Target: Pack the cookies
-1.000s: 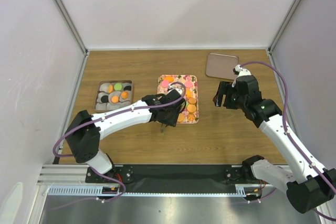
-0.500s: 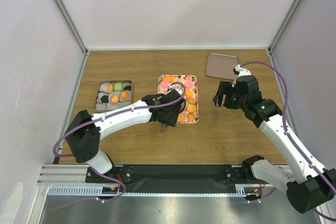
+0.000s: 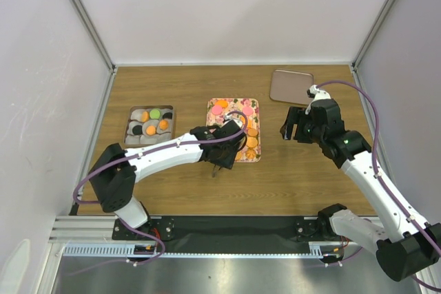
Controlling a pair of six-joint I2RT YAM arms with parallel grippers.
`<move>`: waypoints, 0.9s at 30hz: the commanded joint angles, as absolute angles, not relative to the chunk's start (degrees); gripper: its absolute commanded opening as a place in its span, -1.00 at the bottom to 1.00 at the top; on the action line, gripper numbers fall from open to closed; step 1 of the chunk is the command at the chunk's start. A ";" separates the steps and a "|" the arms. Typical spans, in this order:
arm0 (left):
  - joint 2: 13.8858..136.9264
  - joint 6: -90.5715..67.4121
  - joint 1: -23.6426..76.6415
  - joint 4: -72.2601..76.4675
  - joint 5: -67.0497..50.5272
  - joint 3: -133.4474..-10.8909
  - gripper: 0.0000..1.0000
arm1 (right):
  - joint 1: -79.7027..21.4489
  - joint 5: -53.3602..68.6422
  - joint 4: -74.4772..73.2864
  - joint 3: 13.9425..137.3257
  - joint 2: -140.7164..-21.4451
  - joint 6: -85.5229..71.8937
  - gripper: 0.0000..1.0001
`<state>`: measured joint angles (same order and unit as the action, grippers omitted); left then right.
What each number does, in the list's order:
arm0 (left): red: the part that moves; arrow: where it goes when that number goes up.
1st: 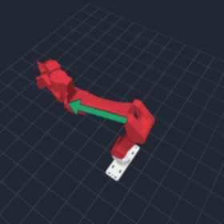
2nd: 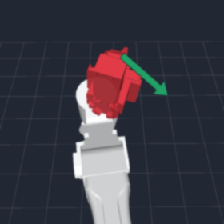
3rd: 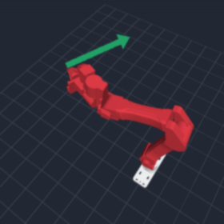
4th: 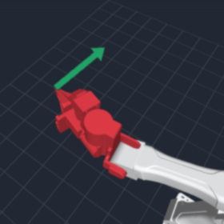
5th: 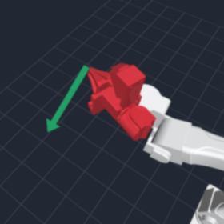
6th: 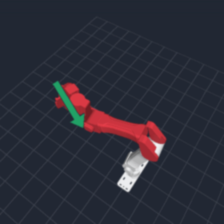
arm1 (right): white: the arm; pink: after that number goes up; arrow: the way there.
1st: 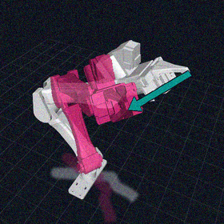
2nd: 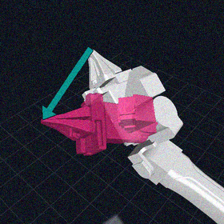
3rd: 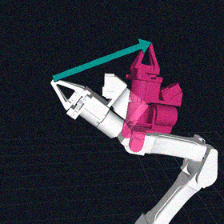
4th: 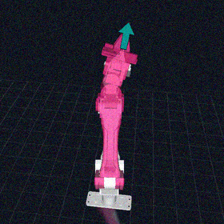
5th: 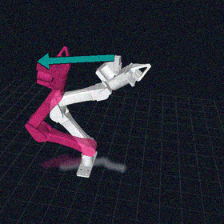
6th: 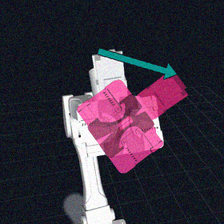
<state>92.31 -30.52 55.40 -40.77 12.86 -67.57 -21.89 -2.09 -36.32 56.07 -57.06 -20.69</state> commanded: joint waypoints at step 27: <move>91.67 -29.27 54.67 -41.05 14.15 -69.17 0.01 | -21.27 -1.50 -36.03 57.04 -55.81 -19.69 0.54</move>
<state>93.06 -30.37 54.48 -41.67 14.28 -67.57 -21.56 -2.00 -36.36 56.07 -56.66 -20.69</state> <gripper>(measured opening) 0.505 0.773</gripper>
